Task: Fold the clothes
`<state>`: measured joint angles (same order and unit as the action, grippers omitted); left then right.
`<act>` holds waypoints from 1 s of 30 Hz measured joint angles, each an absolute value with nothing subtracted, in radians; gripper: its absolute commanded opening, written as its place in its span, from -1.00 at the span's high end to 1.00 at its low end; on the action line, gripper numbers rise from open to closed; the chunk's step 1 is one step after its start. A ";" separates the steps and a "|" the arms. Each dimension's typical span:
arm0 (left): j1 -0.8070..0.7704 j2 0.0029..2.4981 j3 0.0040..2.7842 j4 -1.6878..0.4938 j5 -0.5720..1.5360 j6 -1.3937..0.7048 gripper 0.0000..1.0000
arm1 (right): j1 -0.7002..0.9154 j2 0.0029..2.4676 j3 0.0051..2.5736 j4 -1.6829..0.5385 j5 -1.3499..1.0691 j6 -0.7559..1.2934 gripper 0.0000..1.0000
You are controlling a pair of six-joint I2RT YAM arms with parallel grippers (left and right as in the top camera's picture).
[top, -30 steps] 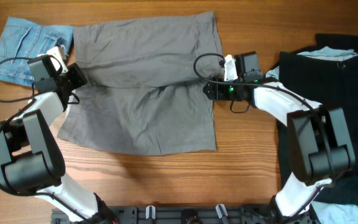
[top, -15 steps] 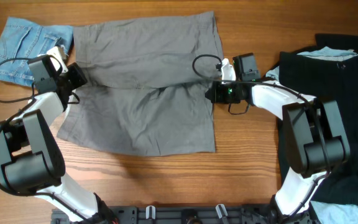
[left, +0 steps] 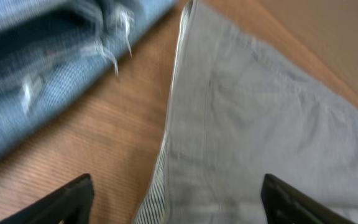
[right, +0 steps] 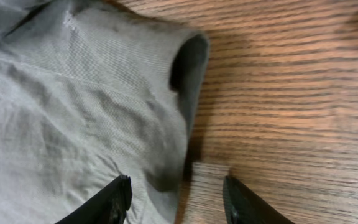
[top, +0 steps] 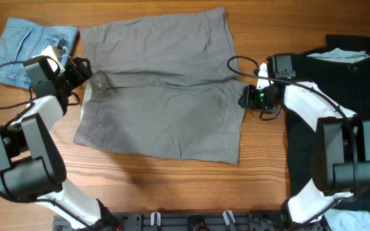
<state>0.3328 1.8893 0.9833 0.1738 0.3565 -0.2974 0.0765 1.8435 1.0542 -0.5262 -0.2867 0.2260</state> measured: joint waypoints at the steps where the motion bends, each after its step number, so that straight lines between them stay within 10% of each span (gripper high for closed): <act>1: 0.333 1.889 0.984 0.154 0.369 -0.298 -0.76 | 0.076 1.838 1.053 -0.529 -0.287 0.218 -0.06; 17: 0.458 1.386 0.992 -0.722 0.326 -0.297 -0.43 | 0.076 1.323 1.010 -1.044 -0.373 0.320 -0.28; 30: 0.459 1.549 0.986 -0.908 0.191 -0.298 -0.61 | 0.139 1.431 0.580 -0.686 -0.561 0.344 -0.39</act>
<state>0.4587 1.5490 0.9855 -0.9081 0.1905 -0.2977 0.1390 1.4311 0.5797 -0.6865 -0.5606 0.3443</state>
